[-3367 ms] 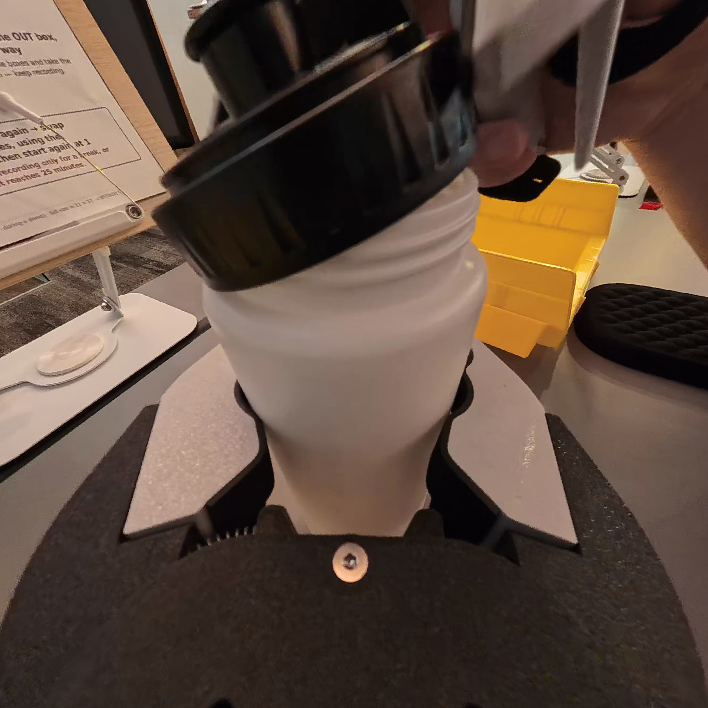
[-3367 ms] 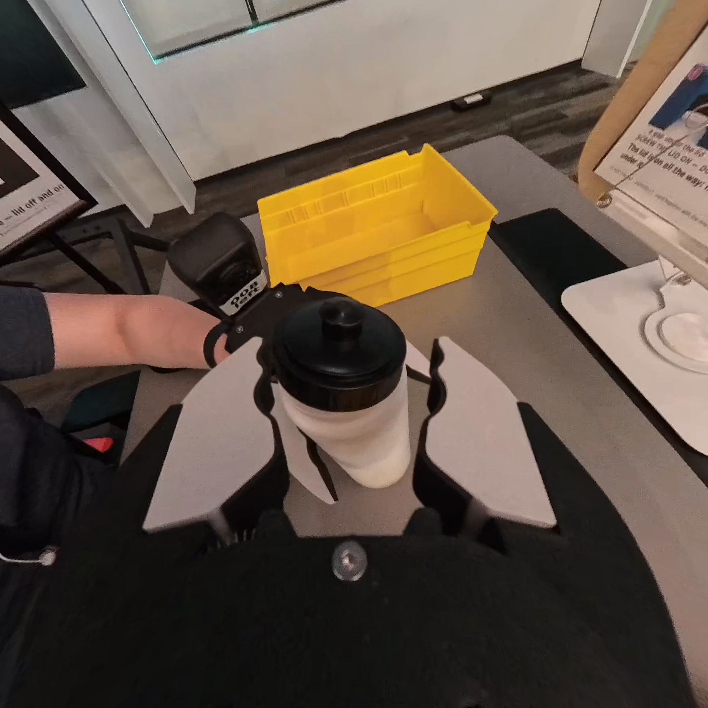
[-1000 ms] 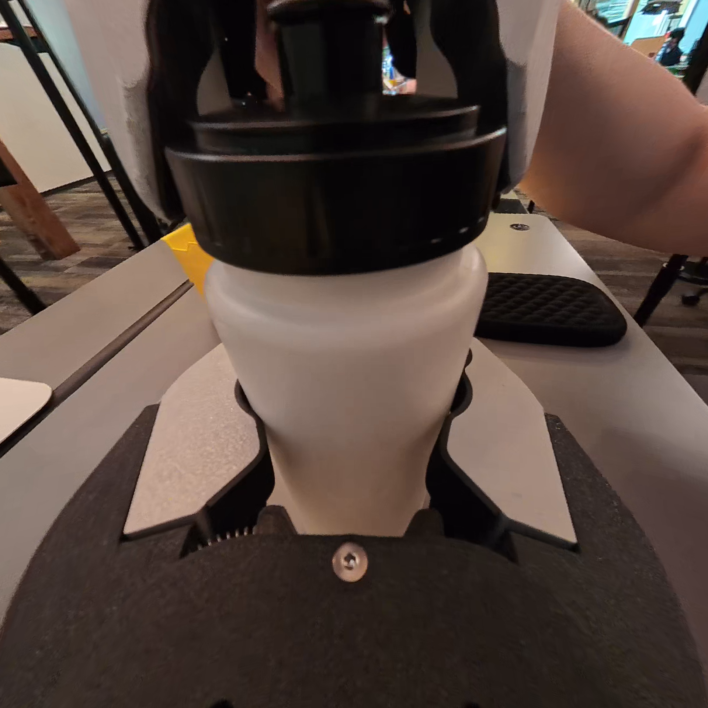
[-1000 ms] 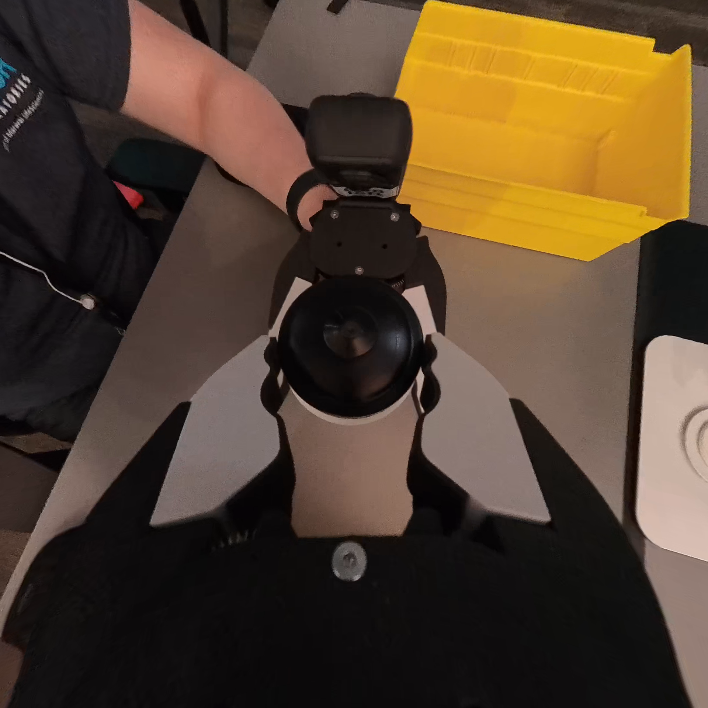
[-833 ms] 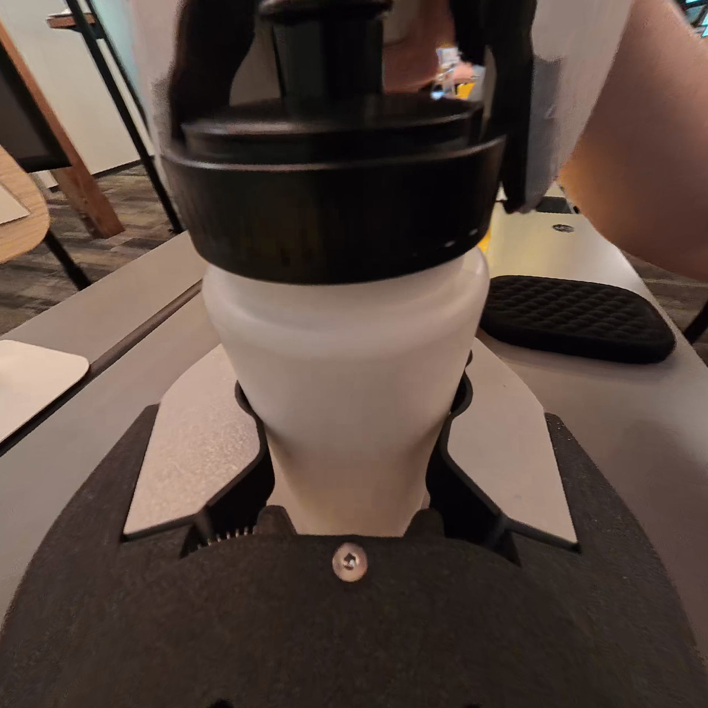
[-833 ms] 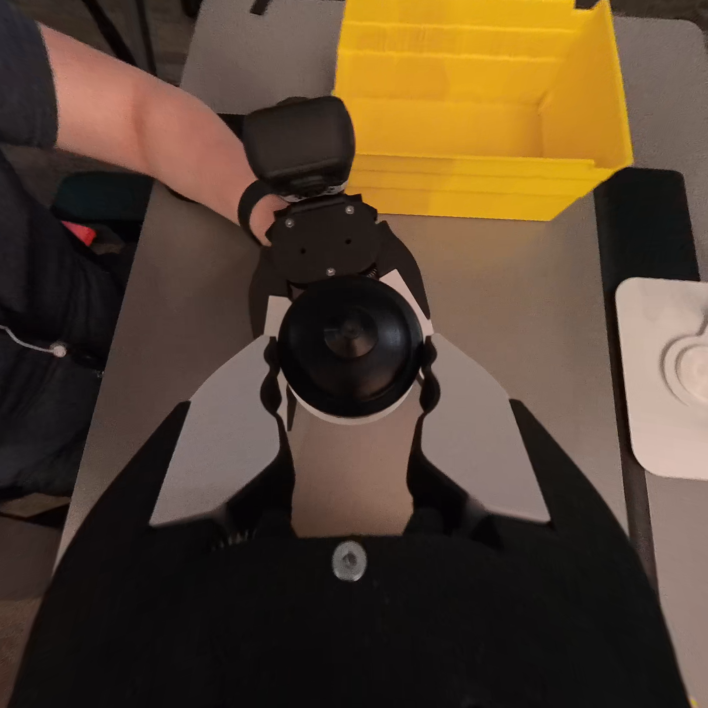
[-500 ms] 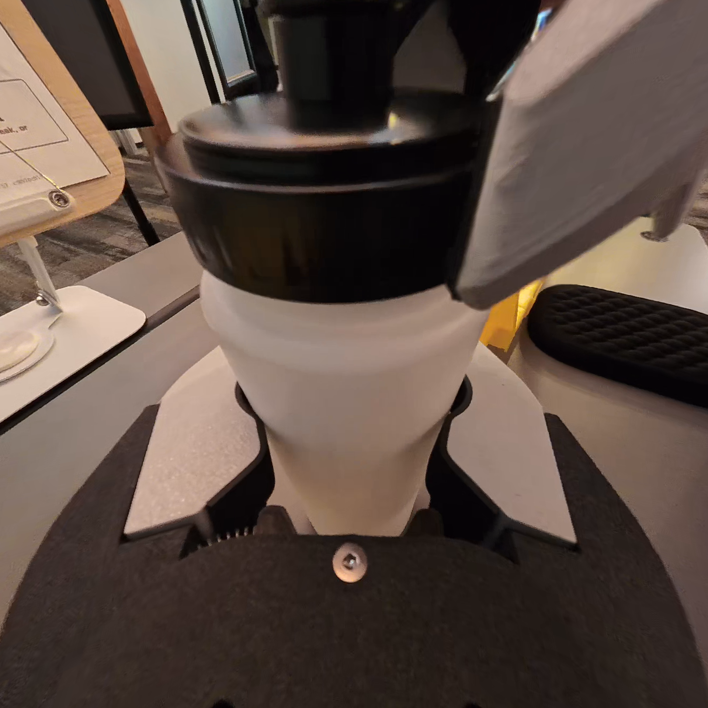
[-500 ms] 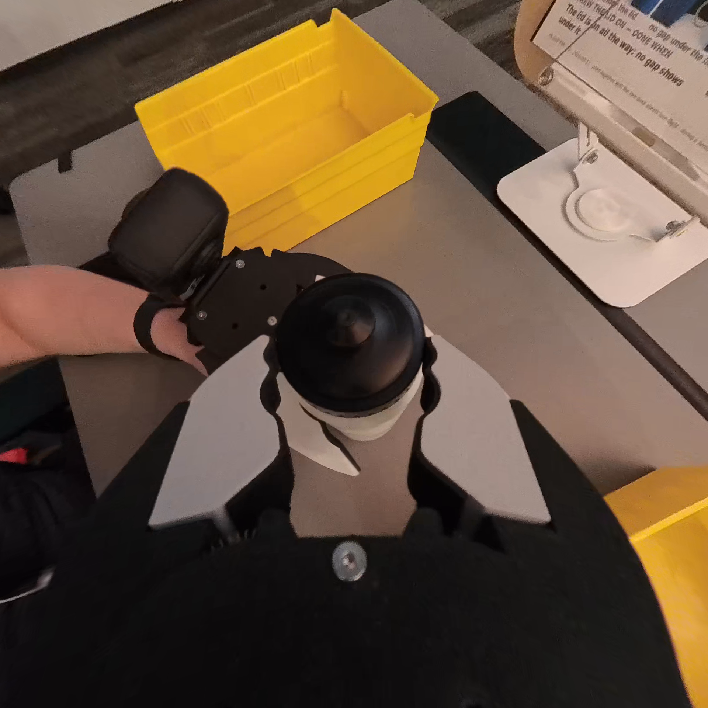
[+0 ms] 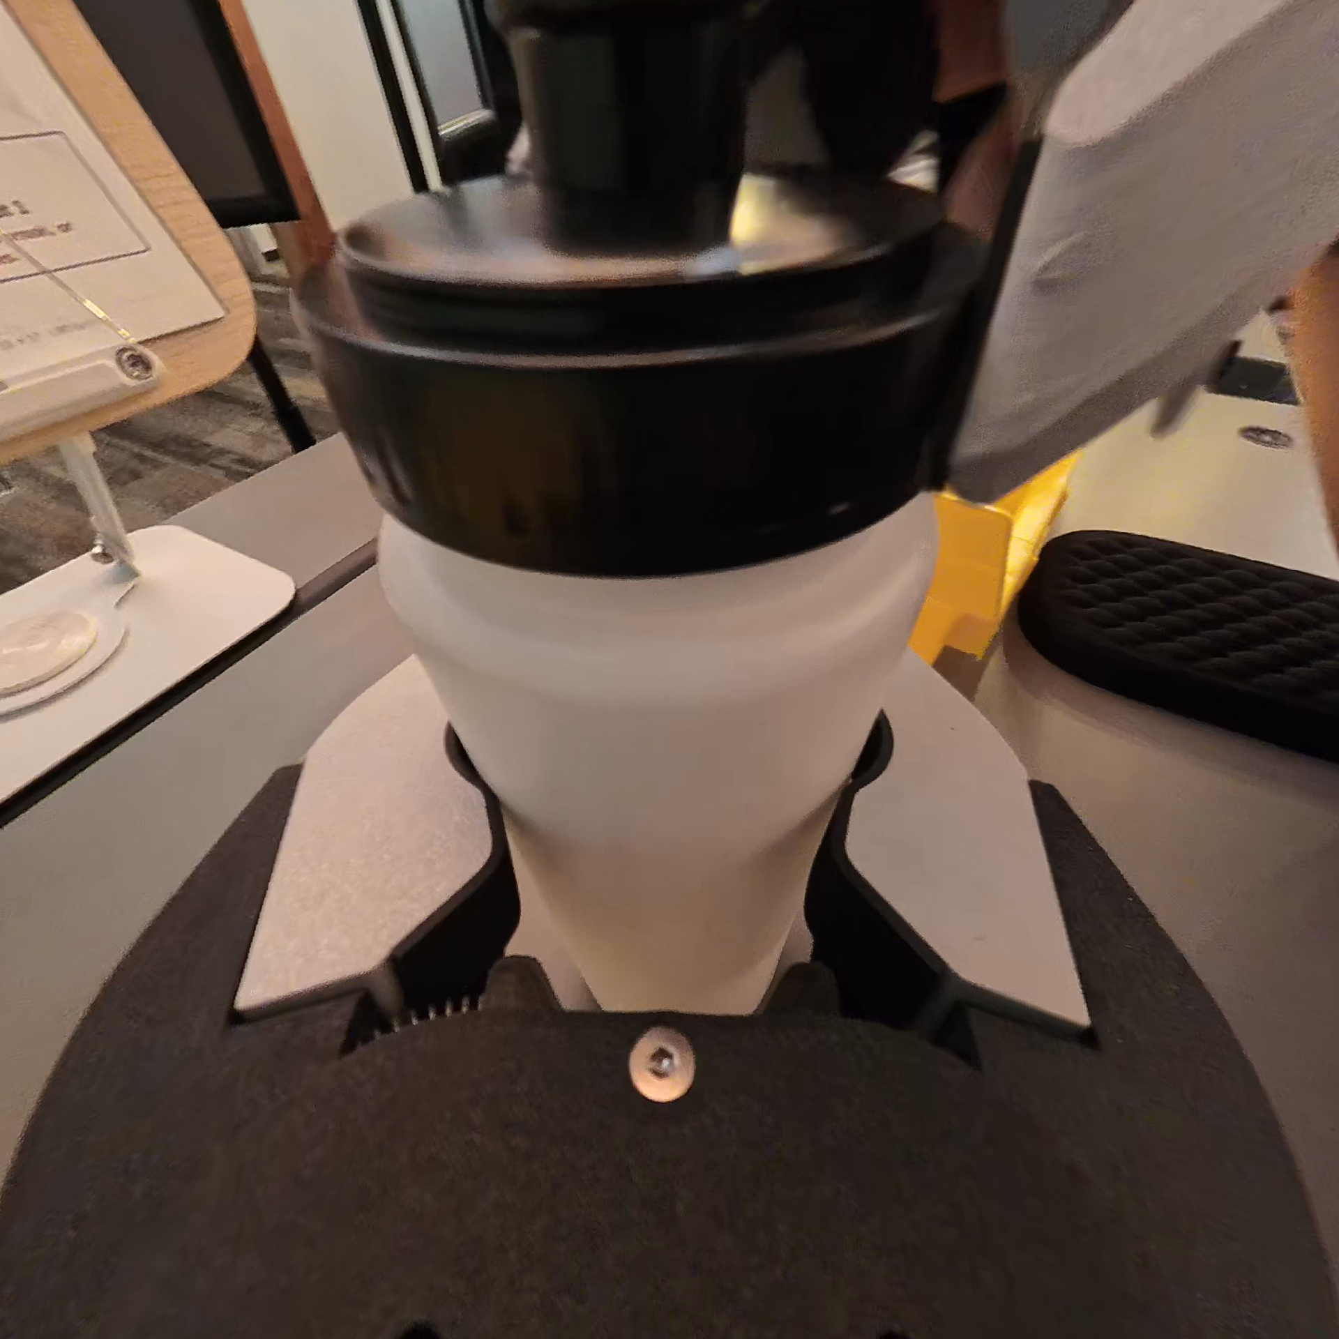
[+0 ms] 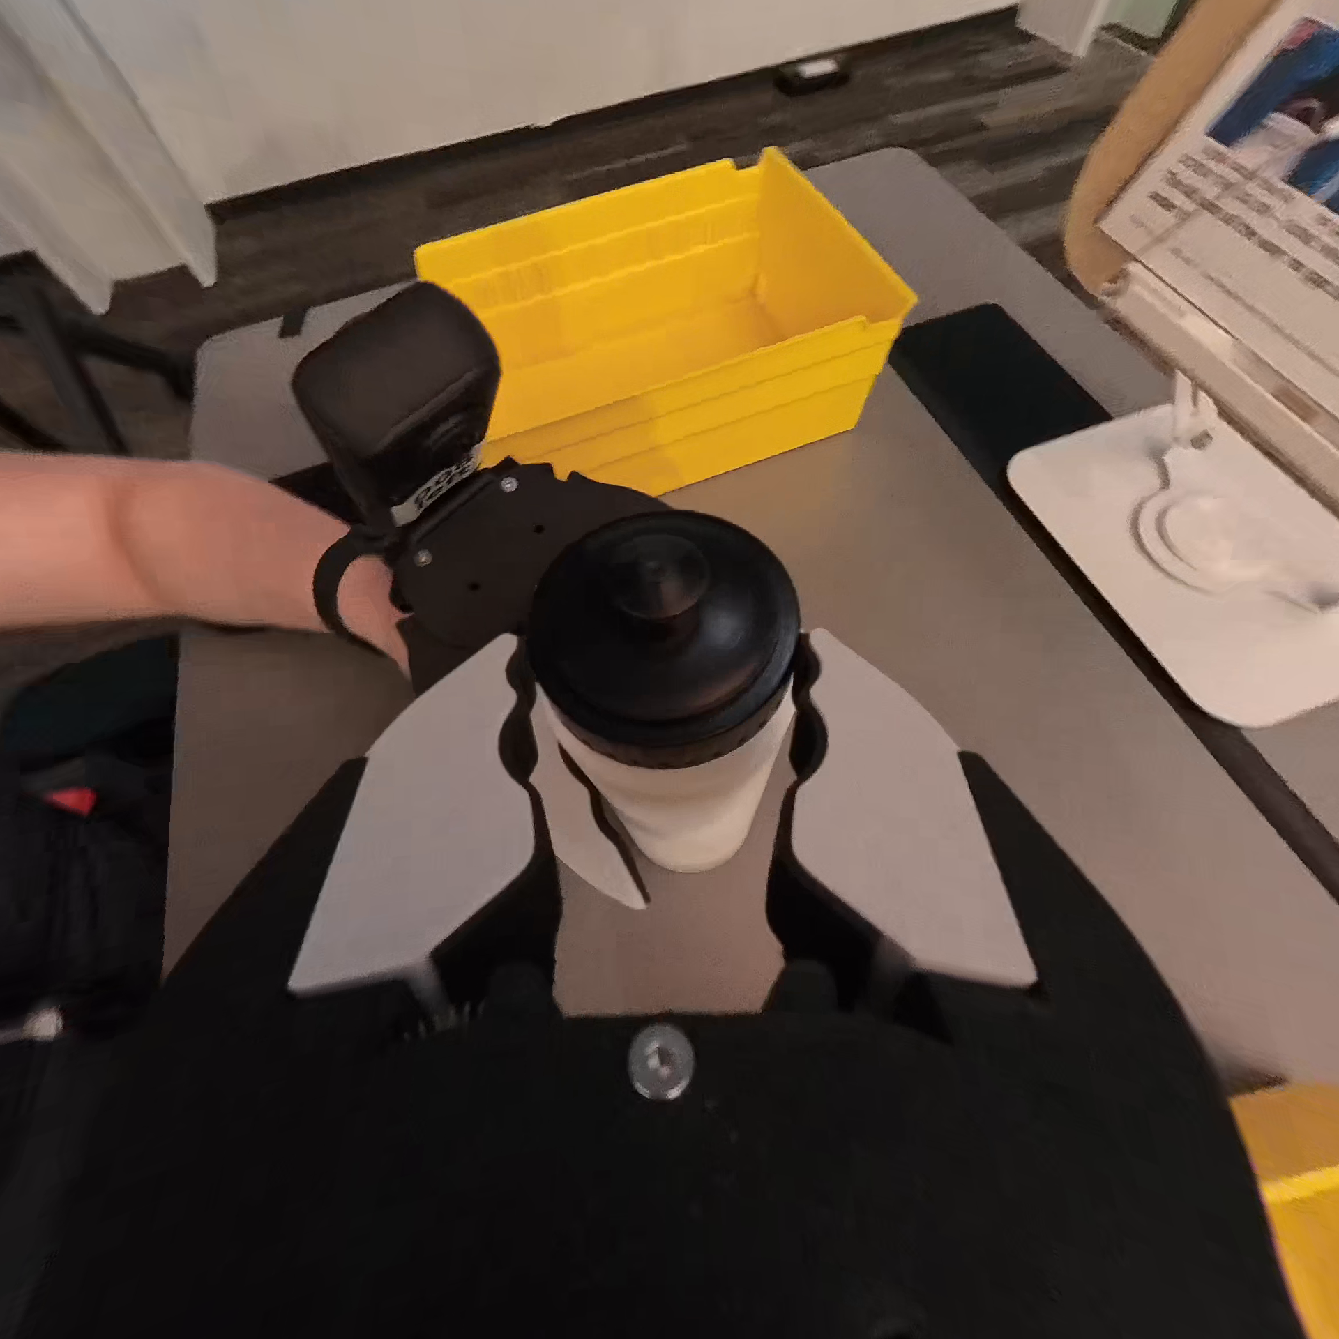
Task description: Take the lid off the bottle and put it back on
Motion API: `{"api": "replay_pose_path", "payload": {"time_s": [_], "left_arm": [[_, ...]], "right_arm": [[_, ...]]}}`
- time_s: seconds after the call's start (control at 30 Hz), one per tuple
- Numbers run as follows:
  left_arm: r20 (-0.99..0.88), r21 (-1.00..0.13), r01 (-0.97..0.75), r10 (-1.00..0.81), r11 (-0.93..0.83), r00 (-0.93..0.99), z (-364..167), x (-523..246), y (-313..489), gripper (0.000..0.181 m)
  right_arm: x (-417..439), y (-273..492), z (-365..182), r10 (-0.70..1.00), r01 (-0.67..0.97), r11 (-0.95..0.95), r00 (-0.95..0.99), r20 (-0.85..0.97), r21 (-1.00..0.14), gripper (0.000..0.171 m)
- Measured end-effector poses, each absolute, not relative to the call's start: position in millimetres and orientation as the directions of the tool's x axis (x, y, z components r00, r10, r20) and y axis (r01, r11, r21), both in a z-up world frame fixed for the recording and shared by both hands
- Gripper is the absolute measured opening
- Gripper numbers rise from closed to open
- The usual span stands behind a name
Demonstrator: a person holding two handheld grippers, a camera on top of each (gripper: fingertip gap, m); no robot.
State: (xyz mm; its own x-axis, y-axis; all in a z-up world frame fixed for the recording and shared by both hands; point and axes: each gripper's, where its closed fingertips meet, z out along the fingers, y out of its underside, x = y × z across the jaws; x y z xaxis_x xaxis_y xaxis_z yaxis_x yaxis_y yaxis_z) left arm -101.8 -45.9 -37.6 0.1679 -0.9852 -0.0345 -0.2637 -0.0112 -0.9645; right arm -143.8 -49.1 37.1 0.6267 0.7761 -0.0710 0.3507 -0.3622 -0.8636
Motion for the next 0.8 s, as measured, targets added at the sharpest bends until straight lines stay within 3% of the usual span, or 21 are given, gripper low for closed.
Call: {"api": "replay_pose_path", "payload": {"time_s": [0.1,0.17,0.23,0.37,0.6,0.7,0.8], "left_arm": [[-0.037,-0.961,-0.275,-0.973,-0.027,0.226,-38,-104,-38,0.101],[-0.054,-0.961,-0.276,-0.972,-0.012,0.229,-38,-107,-36,0.101],[-0.053,-0.962,-0.272,-0.975,-0.008,0.214,-38,-108,-34,0.101],[-0.052,-0.964,-0.265,-0.983,0.003,0.179,-37,-110,-31,0.101],[-0.048,-0.965,-0.261,-0.991,0.014,0.127,-37,-109,-32,0.101],[-0.054,-0.963,-0.271,-0.99,0.016,0.133,-38,-109,-32,0.101],[-0.048,-0.961,-0.277,-0.983,-0.003,0.178,-38,-110,-26,0.101]], "right_arm": [[-144,-41,39,0.584,0.177,-0.406,0.805,-0.106,-0.896,0.07],[-145,-39,36,0.546,0.222,-0.366,0.838,-0.015,-0.904,0.07],[-146,-39,31,0.608,0.314,-0.346,0.793,0.043,-0.884,0.073],[-151,-40,51,0.811,0.269,-0.228,0.584,-0.03,-0.936,0.082],[-148,-41,52,0.94,0.273,-0.16,0.335,-0.062,-0.949,0.08],[-149,-36,36,0.93,0.39,-0.122,0.367,0.032,-0.913,0.069],[-150,-32,34,0.907,0.387,-0.169,0.421,0.01,-0.906,0.069]]}}
